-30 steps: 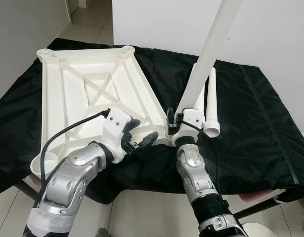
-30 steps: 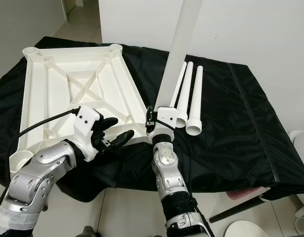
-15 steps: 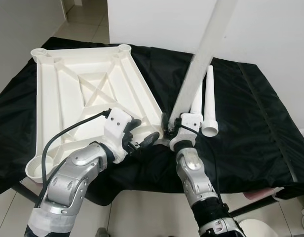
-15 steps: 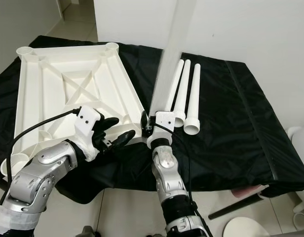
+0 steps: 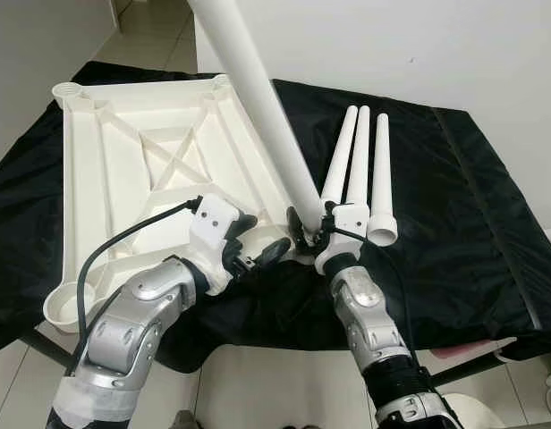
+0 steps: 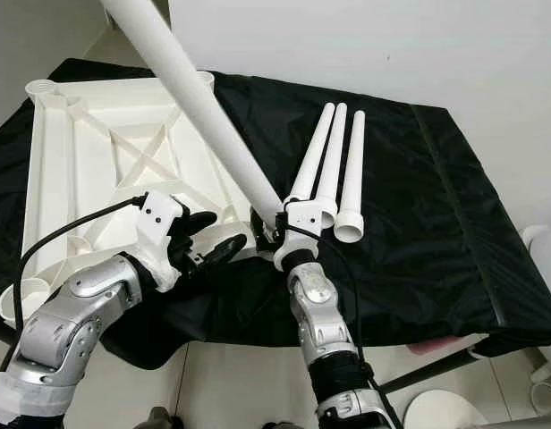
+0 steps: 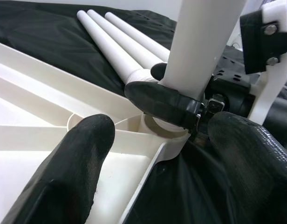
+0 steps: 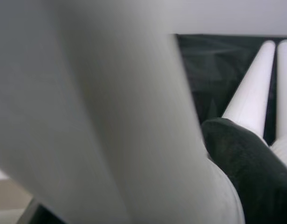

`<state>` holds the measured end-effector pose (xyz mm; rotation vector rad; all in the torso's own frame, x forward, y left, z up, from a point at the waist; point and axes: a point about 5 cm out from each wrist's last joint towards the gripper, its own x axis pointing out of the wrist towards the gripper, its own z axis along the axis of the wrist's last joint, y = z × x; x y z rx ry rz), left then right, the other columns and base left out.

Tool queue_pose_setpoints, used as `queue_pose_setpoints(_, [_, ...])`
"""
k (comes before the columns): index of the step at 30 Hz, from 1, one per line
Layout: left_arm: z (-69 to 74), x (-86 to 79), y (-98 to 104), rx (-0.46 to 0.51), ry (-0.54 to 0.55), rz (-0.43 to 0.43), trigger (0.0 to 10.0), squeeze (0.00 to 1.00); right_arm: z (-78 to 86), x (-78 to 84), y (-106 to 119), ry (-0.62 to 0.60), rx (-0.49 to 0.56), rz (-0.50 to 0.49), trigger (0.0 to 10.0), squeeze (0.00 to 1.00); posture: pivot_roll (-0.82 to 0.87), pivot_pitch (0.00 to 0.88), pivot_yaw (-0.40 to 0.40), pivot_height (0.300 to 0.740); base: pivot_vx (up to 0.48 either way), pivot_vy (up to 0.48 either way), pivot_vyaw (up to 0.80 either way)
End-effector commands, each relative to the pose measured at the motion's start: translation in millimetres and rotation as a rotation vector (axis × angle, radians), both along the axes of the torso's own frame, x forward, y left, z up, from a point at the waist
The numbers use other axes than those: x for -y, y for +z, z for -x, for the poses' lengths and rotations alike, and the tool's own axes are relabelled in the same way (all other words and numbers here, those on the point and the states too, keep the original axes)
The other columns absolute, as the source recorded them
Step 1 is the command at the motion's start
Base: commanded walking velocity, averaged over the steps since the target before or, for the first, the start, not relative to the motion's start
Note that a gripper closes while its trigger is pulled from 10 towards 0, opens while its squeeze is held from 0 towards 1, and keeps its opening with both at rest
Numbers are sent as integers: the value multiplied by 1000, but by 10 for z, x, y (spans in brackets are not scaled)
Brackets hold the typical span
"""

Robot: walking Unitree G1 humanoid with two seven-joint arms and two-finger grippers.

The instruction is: Building children table

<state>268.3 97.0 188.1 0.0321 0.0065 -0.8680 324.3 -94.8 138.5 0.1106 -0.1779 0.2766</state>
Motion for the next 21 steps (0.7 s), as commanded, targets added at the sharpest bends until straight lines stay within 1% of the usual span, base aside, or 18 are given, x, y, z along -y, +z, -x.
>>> queue_pose_setpoints(1, [-31, -16, 8, 8, 42, -2, 10000, 0, -28, 98, -30, 2, -23, 1, 0, 0, 95, 100, -80, 740, 0, 0, 0])
queue_pose_setpoints(4, [-40, -20, 17, 13, 44, -1, 10000, 0, -74, 186, -7, 22, -20, 11, 0, 0, 100, 94, -79, 740, 0, 0, 0])
queue_pose_setpoints(8, [-38, -16, 28, 16, 44, 1, 10000, 0, -77, 194, -4, 39, -17, 15, 0, 0, 100, 94, -79, 740, 0, 0, 0])
queue_pose_setpoints(12, [-25, 4, 54, 24, 19, 14, 10000, 0, -89, 210, 19, 40, -8, 23, 0, 0, 102, 92, -79, 740, 0, 0, 0])
queue_pose_setpoints(13, [-14, 21, 68, 26, -3, 22, 10000, 0, -94, 221, 38, 36, -2, 33, 1020, 0, 103, 92, -81, 740, 0, 0, 0])
queue_pose_setpoints(14, [1, 40, 79, 23, -32, 30, 10000, 0, -100, 230, 56, 33, 3, 47, 3922, 0, 103, 92, -81, 740, 0, 0, 0])
queue_pose_setpoints(15, [21, 67, 101, 19, -80, 52, 10000, 620, -108, 242, 78, 45, 6, 56, 10000, 0, 101, 92, -80, 740, 0, 0, 0])
queue_pose_setpoints(17, [21, 67, 101, 19, -80, 52, 10000, 620, -108, 242, 78, 45, 6, 56, 10000, 0, 101, 92, -80, 740, 0, 0, 0])
queue_pose_setpoints(18, [48, 102, 137, 17, -143, 77, 10000, 1000, -122, 270, 107, 62, 7, 67, 10000, 0, 101, 92, -80, 740, 0, 0, 0])
queue_pose_setpoints(21, [39, 117, 177, 30, -156, 82, 10000, 1000, -128, 293, 133, 76, 15, 79, 10000, 0, 98, 91, -80, 740, 0, 0, 0])
